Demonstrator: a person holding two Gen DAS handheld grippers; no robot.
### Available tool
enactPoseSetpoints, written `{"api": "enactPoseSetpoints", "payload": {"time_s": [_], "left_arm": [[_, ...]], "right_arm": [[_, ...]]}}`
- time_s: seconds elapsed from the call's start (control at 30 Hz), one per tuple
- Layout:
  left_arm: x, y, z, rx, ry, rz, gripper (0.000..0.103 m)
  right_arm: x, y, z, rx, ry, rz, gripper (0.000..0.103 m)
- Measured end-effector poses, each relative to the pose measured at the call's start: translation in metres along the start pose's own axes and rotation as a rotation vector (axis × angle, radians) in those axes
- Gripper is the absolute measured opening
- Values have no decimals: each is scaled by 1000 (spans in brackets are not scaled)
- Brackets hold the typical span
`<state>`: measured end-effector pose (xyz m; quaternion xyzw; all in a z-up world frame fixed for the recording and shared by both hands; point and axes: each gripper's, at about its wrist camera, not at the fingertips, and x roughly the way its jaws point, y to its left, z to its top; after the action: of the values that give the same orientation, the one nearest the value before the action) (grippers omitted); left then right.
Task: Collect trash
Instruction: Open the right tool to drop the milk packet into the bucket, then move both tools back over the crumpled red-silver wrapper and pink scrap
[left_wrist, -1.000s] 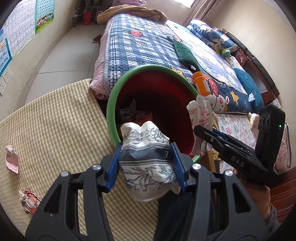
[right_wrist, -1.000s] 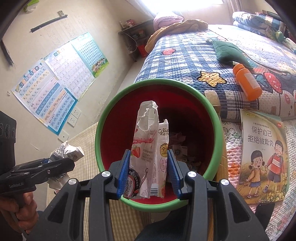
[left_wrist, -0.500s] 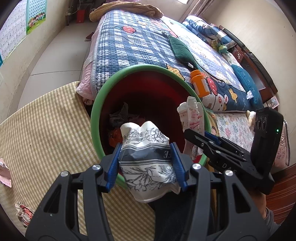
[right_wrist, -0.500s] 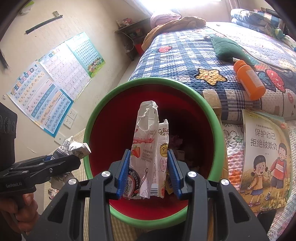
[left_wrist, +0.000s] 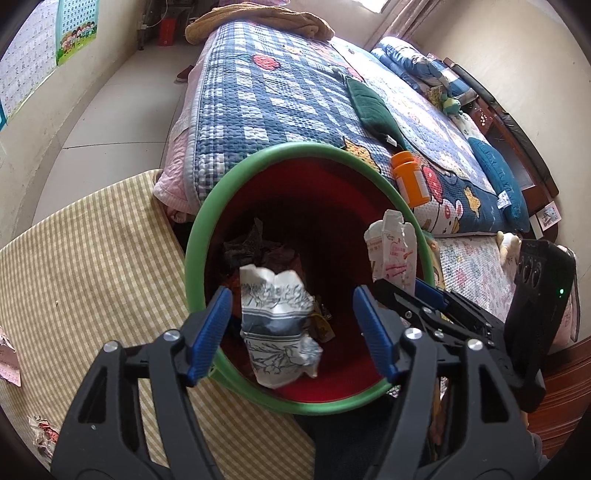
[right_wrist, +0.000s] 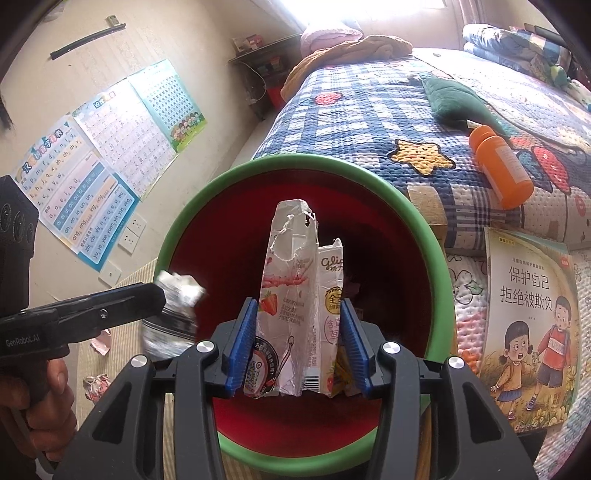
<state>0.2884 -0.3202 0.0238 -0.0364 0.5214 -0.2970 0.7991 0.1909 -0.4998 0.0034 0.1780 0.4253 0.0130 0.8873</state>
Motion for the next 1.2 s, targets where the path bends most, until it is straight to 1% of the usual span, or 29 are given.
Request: {"api": "enactPoseSetpoints", "payload": {"time_s": [0.03,0.1,0.13,0.2,0.27,0.3,0.47,0.67,0.7,0.77,0.93,1.07,1.2], "left_arm": [[-2,2,0,-7,-3,-2,71],[-6,6,1,-20,-12,-1,74],[-10,8,0,-26,-21,3,78],[-19,13,-2,-35,-36,8,80],[-28,20,-6,-48,-49,15,87],[-32,23,-9,-55,-52,19,87],[-58,43,-27,-94,-67,38,90],[-101,66,-55,-145,-118,57,93],[-109,70,-61,-151,-128,64,94],[-122,79,-72,-165,-143,83,95],[-152,112,-103,-228,-162,124,97],[-174,136,-127,-271,-173,167,97],[-194,156,-150,-299,-191,210,97]], "right_arm": [[0,1,0,-2,-1,-5,54],[-2,2,-1,-4,-2,-16,68],[-3,4,-1,-6,-4,-20,70],[-7,8,-1,-14,-10,-22,74],[-12,14,-2,-28,-17,-30,79],[-14,17,-2,-33,-21,-31,81],[-28,40,-5,-61,-28,-23,84],[-46,81,-18,-122,-27,-3,87],[-49,89,-21,-134,-29,1,90],[-52,104,-28,-155,-29,10,92],[-53,140,-46,-206,0,37,92],[-51,170,-59,-252,19,61,94],[-47,199,-72,-300,40,83,95]]}}
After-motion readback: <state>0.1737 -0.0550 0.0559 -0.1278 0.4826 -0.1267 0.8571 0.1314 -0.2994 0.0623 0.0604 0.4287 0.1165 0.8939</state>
